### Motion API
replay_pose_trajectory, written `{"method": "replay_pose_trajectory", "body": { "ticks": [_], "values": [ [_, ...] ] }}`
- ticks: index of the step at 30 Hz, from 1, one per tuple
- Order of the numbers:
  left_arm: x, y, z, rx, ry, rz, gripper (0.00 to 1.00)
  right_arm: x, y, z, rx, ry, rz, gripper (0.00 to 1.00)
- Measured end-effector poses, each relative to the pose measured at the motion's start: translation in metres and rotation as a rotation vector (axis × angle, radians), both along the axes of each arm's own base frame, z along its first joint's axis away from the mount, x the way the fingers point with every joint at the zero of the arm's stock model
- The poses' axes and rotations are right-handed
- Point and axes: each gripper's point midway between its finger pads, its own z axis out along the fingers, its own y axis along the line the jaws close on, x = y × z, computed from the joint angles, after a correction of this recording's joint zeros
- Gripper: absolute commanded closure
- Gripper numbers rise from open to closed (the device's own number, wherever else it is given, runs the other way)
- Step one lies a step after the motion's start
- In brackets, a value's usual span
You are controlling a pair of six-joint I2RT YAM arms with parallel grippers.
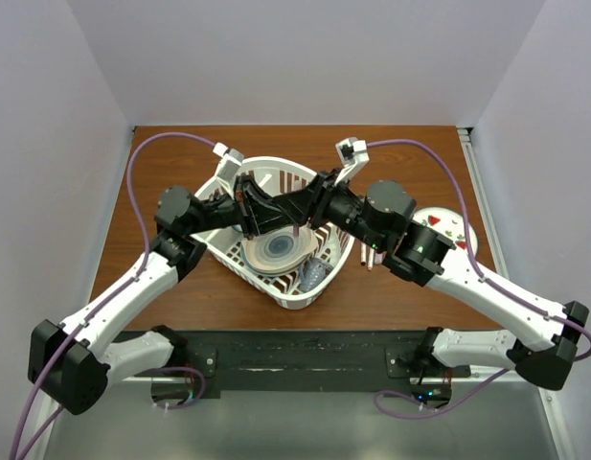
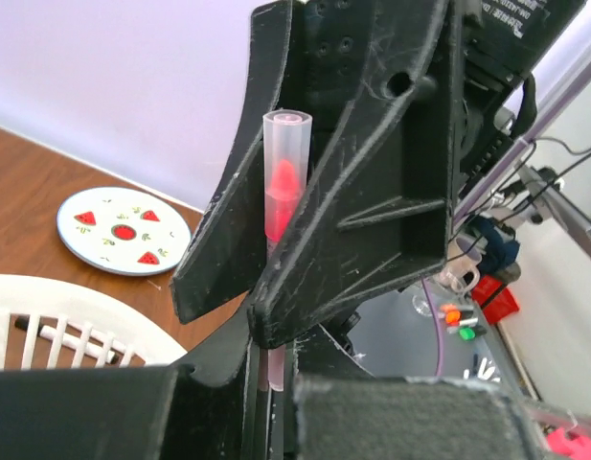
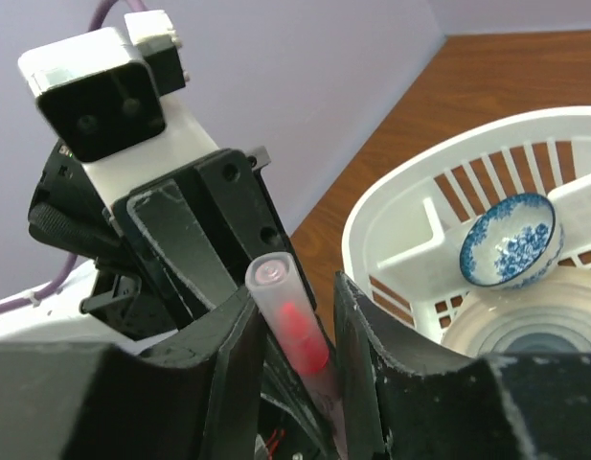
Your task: Insert the pens into the pen caps
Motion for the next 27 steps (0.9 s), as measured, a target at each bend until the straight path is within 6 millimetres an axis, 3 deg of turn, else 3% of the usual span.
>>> {"method": "replay_pose_trajectory", "body": {
  "ticks": [1,5,7,10,11,17,19,20,22,25,27],
  "values": [
    [0.001,0.002,0.001,-0.002,0.001,0.007,1.00,0.000,0.003,-0.002,-0.005,0.003,0.005,0.73],
    [-0.001,0.003,0.002,-0.007,0.031,0.000,1.00,0.000,0.004,0.000,-0.019,-0.024,0.017,0.99],
    [-0.004,0.005,0.007,-0.017,0.042,-0.002,1.00,0.001,0.002,0.000,-0.042,-0.052,0.011,1.00],
    [-0.004,0.005,0.005,-0.013,0.051,-0.001,0.76,0.002,0.002,0.000,-0.056,-0.066,0.012,1.00],
    [-0.004,0.005,0.005,-0.012,0.052,0.000,0.61,0.002,0.001,0.000,-0.057,-0.067,0.009,1.00],
    [0.004,0.005,-0.002,0.014,0.023,0.038,0.22,0.006,-0.009,-0.002,-0.143,-0.051,-0.043,1.00],
    [0.008,0.005,-0.010,0.040,0.032,0.062,0.14,0.011,-0.020,-0.003,-0.184,-0.045,-0.074,1.00],
    [0.011,0.006,-0.016,0.060,0.038,0.080,0.05,0.021,-0.033,-0.004,-0.213,-0.034,-0.111,1.00],
    [0.015,0.008,-0.027,0.100,0.039,0.111,0.00,0.047,-0.067,-0.014,-0.263,-0.002,-0.208,1.00],
    [0.021,0.015,-0.038,0.167,0.025,0.174,0.00,0.085,-0.137,-0.048,-0.389,0.112,-0.406,1.00],
    [0.027,0.022,-0.042,0.215,0.001,0.243,0.00,0.095,-0.171,-0.074,-0.466,0.195,-0.487,1.00]
  ]
}}
